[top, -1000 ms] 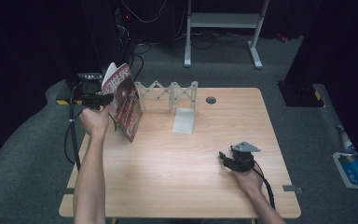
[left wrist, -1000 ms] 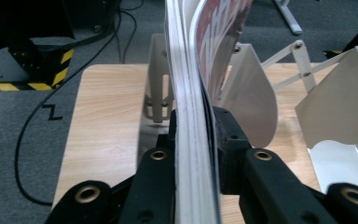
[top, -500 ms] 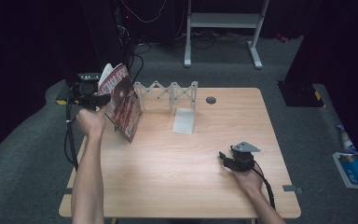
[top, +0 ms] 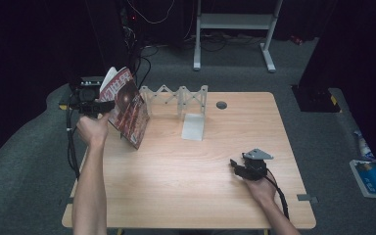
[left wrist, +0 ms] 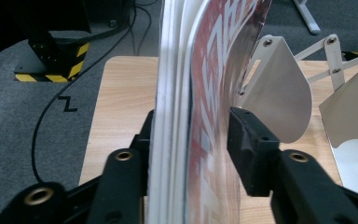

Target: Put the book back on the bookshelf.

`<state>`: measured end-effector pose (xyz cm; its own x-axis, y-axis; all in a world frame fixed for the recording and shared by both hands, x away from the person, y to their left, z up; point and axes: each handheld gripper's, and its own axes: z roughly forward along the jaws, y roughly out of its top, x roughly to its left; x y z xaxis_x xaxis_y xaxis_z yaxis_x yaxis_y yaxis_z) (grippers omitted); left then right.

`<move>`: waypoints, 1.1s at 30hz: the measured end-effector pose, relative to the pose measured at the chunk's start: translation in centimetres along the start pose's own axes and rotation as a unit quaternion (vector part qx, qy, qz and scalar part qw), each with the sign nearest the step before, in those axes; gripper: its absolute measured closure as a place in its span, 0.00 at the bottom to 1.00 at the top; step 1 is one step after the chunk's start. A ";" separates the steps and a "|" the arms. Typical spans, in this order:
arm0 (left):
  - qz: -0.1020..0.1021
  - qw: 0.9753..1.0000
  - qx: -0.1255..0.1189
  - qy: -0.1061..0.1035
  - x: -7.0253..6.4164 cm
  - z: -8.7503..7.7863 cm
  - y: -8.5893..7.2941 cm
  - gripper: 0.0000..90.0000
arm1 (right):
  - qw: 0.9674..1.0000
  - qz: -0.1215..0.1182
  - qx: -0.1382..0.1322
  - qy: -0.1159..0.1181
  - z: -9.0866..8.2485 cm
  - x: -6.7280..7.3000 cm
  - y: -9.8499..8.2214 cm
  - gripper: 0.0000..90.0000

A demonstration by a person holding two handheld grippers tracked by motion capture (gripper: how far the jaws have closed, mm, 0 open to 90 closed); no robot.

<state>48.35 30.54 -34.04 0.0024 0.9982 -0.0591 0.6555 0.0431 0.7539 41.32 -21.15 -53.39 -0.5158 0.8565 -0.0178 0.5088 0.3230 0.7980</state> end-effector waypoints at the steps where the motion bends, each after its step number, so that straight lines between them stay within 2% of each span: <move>1: -0.001 1.000 0.000 0.001 0.1 0.0 -0.1 0.60 | 1.000 0.000 0.000 0.000 0.0 0.0 0.0 0.44; 9: 0.004 1.000 -0.007 0.011 0.4 -0.4 -0.6 0.54 | 1.000 -0.001 0.000 0.000 0.0 0.0 0.0 0.44; 10: 0.004 1.000 -0.013 0.011 0.5 -0.7 -0.7 0.53 | 1.000 -0.001 0.000 0.000 0.0 0.0 0.0 0.44; 20: -0.004 1.000 -0.028 0.006 1.1 -1.8 -1.3 0.51 | 1.000 -0.001 0.000 0.000 0.0 0.0 0.0 0.44; 33: 0.005 0.999 -0.039 0.007 1.0 -3.0 -2.2 0.47 | 1.000 -0.002 -0.001 0.000 0.0 0.0 0.0 0.44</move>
<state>44.69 31.57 -33.78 -0.0016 0.9991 -0.0432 0.5953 0.0357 0.8027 41.33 -21.18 -53.41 -0.5179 0.8552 -0.0214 0.5051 0.3258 0.7992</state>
